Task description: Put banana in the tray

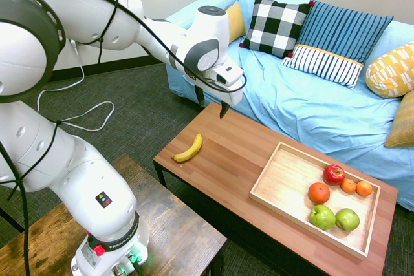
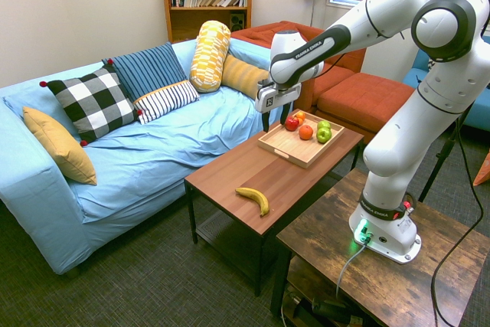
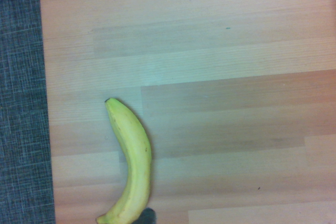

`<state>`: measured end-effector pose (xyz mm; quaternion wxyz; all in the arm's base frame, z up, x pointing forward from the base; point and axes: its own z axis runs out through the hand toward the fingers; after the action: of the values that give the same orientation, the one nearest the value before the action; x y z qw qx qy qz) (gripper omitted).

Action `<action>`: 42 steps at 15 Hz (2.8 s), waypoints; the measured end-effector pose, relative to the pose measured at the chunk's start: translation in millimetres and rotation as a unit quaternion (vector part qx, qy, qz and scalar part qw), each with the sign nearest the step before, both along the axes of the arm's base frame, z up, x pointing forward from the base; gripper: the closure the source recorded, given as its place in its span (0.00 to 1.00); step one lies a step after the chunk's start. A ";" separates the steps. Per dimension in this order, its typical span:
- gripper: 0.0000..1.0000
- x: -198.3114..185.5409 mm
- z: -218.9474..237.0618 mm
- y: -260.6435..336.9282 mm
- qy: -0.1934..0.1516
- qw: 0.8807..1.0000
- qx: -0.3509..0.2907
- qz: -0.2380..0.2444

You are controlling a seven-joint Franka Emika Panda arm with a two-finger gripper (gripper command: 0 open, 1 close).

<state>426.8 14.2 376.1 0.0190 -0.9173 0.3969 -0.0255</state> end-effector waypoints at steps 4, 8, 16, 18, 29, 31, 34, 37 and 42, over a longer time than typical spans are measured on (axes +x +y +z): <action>0.00 4.5 -1.0 0.4 0.001 1.000 0.000 0.002; 0.00 6.2 -25.8 23.2 0.024 1.000 0.004 0.020; 0.00 4.7 -146.4 90.1 0.049 0.998 0.000 0.039; 0.00 1.8 -178.5 97.3 0.059 0.997 -0.012 0.040; 0.00 20.5 -279.7 105.3 0.104 0.994 -0.039 0.027; 1.00 24.1 -287.1 103.6 0.106 0.993 -0.042 0.024; 1.00 27.6 -294.0 102.8 0.108 0.993 -0.042 0.020; 1.00 27.8 -294.1 106.7 0.107 0.993 -0.042 0.021; 1.00 27.9 -293.9 108.2 0.106 0.993 -0.043 0.021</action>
<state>454.7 122.4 82.2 -0.0623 -0.9229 0.3760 0.0555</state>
